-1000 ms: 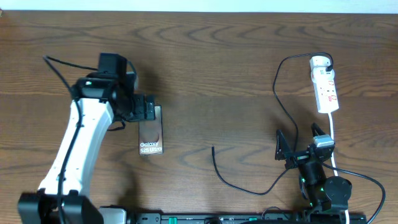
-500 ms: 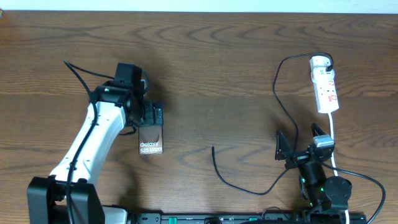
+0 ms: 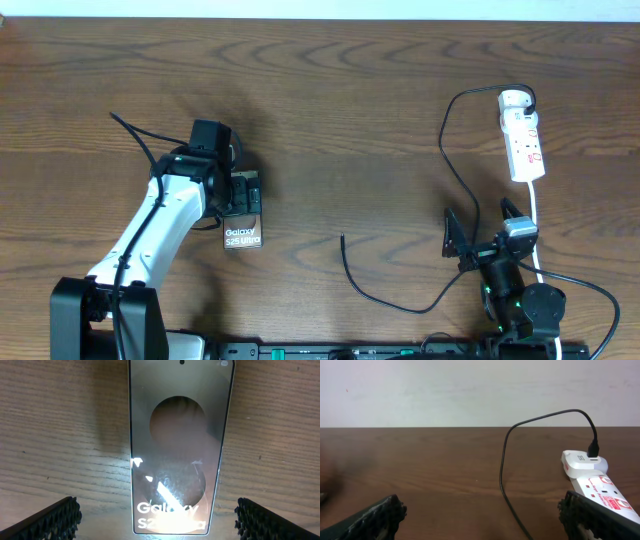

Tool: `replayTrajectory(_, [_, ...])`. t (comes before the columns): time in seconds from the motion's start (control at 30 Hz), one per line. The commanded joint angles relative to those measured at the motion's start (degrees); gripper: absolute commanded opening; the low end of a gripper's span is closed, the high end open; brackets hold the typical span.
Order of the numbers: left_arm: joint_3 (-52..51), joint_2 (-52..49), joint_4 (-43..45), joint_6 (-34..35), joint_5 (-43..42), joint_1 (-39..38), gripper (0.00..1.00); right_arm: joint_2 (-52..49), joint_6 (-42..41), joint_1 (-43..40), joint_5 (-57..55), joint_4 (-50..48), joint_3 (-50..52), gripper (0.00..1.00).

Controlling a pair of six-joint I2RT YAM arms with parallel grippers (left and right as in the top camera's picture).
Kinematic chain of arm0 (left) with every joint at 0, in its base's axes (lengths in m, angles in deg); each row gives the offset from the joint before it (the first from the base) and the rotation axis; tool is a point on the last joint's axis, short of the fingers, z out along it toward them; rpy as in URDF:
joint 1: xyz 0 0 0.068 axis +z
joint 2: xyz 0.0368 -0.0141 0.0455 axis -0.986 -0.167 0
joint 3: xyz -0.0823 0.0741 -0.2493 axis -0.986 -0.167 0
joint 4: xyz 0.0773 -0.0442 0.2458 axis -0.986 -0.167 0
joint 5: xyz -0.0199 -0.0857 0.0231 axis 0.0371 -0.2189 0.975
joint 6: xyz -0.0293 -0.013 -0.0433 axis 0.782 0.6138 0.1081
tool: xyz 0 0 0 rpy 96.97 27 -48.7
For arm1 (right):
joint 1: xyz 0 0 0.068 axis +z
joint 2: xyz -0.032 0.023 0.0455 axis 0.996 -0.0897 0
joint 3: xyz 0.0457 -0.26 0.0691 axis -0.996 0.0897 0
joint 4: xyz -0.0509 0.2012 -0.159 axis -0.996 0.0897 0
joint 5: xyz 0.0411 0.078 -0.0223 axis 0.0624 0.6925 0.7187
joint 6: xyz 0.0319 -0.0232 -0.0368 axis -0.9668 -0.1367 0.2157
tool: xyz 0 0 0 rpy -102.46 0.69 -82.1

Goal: Plug charger to phone and switch on socket
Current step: 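Move the left gripper over the silver Galaxy phone and lower, then close the left gripper on the phone's bottom edge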

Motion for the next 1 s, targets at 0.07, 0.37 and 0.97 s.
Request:
replayTrajectory(0.07, [-0.46, -0.35, 0.74, 0.42, 0.68, -0.2, 0.98, 0.04, -0.46, 0.52, -0.22, 0.28, 0.04, 0.99])
replayTrajectory(0.37, [-1.92, -0.66, 3.58, -1.75, -0.83, -2.75, 0.98, 0.04, -0.46, 0.52, -0.22, 0.28, 0.04, 0.99])
replayTrajectory(0.97, [-1.97, -5.6, 6.49, 1.16, 2.43, -3.65, 0.98, 0.02, -0.46, 0.52, -0.22, 0.28, 0.04, 0.99])
